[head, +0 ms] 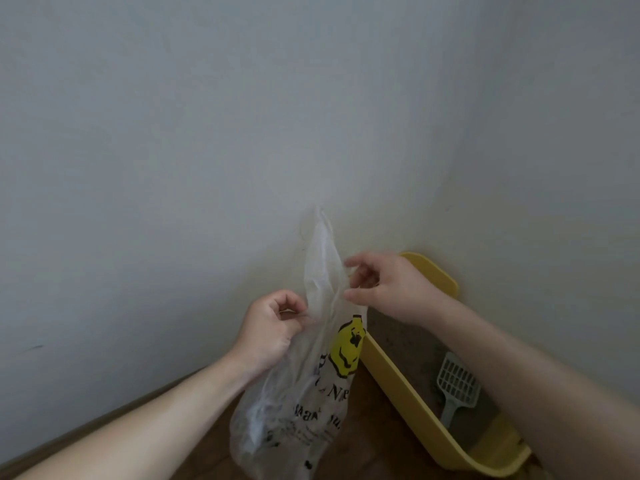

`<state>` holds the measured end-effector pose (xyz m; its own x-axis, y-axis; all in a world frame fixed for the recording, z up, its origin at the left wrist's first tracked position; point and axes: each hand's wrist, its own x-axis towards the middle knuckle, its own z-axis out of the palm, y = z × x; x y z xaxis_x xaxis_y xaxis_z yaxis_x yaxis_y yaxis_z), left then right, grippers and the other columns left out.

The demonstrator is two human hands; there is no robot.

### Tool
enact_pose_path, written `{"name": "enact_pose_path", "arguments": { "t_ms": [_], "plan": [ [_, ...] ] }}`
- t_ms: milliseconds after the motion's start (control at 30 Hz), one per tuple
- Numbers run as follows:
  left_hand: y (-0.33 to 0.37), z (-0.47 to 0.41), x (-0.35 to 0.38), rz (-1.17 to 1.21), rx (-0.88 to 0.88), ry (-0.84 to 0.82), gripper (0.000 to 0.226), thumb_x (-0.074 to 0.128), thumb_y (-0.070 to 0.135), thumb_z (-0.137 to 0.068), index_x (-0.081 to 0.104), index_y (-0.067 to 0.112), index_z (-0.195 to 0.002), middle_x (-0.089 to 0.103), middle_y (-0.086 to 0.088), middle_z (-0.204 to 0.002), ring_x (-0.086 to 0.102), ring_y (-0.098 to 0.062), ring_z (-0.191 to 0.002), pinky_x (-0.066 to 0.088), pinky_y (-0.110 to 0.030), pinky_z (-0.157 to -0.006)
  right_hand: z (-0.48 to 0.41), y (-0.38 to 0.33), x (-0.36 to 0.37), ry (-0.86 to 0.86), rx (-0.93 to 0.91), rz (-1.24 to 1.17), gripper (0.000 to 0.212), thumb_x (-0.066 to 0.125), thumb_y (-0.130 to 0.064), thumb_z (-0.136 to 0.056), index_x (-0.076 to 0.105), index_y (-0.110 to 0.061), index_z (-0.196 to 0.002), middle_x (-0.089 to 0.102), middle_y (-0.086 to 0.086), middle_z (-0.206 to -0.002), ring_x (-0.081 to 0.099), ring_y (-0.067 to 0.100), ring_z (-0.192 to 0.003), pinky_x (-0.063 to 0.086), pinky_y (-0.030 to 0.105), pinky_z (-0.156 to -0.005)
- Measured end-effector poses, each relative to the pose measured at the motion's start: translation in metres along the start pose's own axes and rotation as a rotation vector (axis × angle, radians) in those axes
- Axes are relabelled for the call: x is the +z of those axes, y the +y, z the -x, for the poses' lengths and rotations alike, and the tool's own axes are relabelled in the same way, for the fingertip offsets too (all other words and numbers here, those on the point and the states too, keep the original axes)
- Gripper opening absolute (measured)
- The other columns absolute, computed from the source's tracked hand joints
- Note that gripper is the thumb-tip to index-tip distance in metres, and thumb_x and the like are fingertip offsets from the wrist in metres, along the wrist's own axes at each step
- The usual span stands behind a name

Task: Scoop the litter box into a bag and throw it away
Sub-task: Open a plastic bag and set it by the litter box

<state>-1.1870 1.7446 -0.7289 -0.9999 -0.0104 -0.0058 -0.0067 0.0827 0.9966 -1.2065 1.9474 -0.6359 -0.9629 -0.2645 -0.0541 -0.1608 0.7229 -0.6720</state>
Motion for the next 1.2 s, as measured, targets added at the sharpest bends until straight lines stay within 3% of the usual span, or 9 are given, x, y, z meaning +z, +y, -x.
{"name": "enact_pose_path", "arguments": {
  "t_ms": [200, 333, 433, 533, 633, 767, 900, 1067, 1200],
  "plan": [
    [-0.009, 0.011, -0.014, -0.026, -0.014, 0.066, 0.034, 0.065, -0.023, -0.077, 0.060, 0.011, -0.075, 0.061, 0.002, -0.071, 0.059, -0.010, -0.070, 0.049, -0.014, -0.067, -0.022, 0.021, 0.024, -0.107, -0.116, -0.038, 0.012, 0.076, -0.029, -0.082, 0.071, -0.020, -0.087, 0.067, -0.002, -0.091, 0.064, 0.014, -0.085, 0.057, 0.038, -0.082],
    [0.000, 0.013, -0.030, -0.225, 0.043, 0.036, 0.044, 0.076, -0.016, -0.071, 0.061, 0.022, -0.086, 0.065, 0.003, -0.090, 0.063, -0.013, -0.087, 0.050, -0.022, -0.084, -0.025, 0.026, 0.051, -0.070, -0.226, -0.142, 0.017, 0.072, -0.026, -0.086, 0.065, -0.012, -0.079, 0.066, 0.008, -0.079, 0.063, 0.023, -0.073, 0.057, 0.038, -0.071],
    [0.032, 0.009, -0.036, -0.458, 0.197, 0.015, 0.049, 0.082, -0.002, -0.070, 0.059, 0.035, -0.092, 0.065, 0.008, -0.101, 0.063, -0.011, -0.102, 0.051, -0.029, -0.094, -0.020, 0.027, 0.064, -0.076, -0.302, -0.191, 0.019, 0.070, -0.022, -0.089, 0.062, -0.017, -0.072, 0.057, -0.003, -0.068, 0.051, 0.006, -0.059, 0.047, 0.025, -0.061],
    [0.067, 0.000, -0.027, -0.601, 0.304, -0.131, 0.045, 0.082, 0.007, -0.072, 0.060, 0.035, -0.100, 0.062, 0.012, -0.107, 0.059, -0.002, -0.102, 0.052, -0.028, -0.088, -0.017, 0.026, 0.075, -0.052, -0.337, -0.194, 0.015, 0.072, -0.024, -0.088, 0.067, -0.027, -0.074, 0.065, -0.006, -0.073, 0.059, 0.008, -0.066, 0.052, 0.029, -0.064],
    [0.077, -0.009, -0.019, -0.891, 0.274, -0.358, 0.052, 0.083, 0.018, -0.073, 0.060, 0.034, -0.116, 0.056, 0.026, -0.104, 0.052, 0.011, -0.092, 0.043, -0.011, -0.077, -0.016, 0.028, 0.080, 0.004, -0.355, -0.194, 0.006, 0.073, -0.022, -0.086, 0.071, -0.024, -0.080, 0.071, -0.001, -0.080, 0.065, 0.014, -0.076, 0.055, 0.037, -0.073],
    [0.062, -0.014, -0.017, -1.049, 0.288, -0.380, 0.028, 0.083, 0.019, -0.072, 0.069, 0.028, -0.095, 0.061, 0.013, -0.075, 0.053, 0.000, -0.067, 0.044, -0.024, -0.065, -0.011, 0.032, 0.078, 0.046, -0.350, -0.197, 0.004, 0.077, -0.017, -0.083, 0.073, -0.019, -0.083, 0.071, 0.001, -0.078, 0.064, 0.014, -0.071, 0.054, 0.036, -0.070],
    [0.052, -0.016, -0.024, -1.022, 0.338, -0.288, 0.011, 0.082, 0.015, -0.075, 0.071, 0.019, -0.074, 0.060, 0.009, -0.058, 0.052, 0.000, -0.054, 0.042, -0.022, -0.057, -0.005, 0.033, 0.072, -0.093, -0.268, -0.033, 0.028, 0.081, -0.032, -0.078, 0.066, -0.026, -0.100, 0.068, -0.007, -0.084, 0.064, 0.008, -0.074, 0.056, 0.034, -0.070],
    [0.047, -0.017, -0.037, -0.946, 0.409, -0.190, 0.010, 0.082, 0.014, -0.076, 0.073, 0.016, -0.073, 0.061, 0.011, -0.060, 0.054, 0.007, -0.056, 0.037, -0.008, -0.055, -0.003, 0.034, 0.054, -0.330, -0.222, 0.169, 0.029, 0.081, -0.039, -0.076, 0.054, -0.034, -0.080, 0.054, -0.009, -0.069, 0.050, 0.007, -0.059, 0.041, 0.028, -0.053],
    [0.045, -0.020, -0.046, -0.995, 0.541, -0.130, 0.009, 0.079, 0.021, -0.077, 0.072, 0.018, -0.073, 0.062, 0.010, -0.067, 0.055, -0.004, -0.067, 0.047, -0.024, -0.065, -0.003, 0.035, 0.051, -0.331, -0.201, 0.427, 0.039, 0.078, -0.046, -0.076, 0.045, -0.026, -0.076, 0.047, -0.006, -0.071, 0.043, 0.012, -0.062, 0.034, 0.029, -0.053]
  ]
}}
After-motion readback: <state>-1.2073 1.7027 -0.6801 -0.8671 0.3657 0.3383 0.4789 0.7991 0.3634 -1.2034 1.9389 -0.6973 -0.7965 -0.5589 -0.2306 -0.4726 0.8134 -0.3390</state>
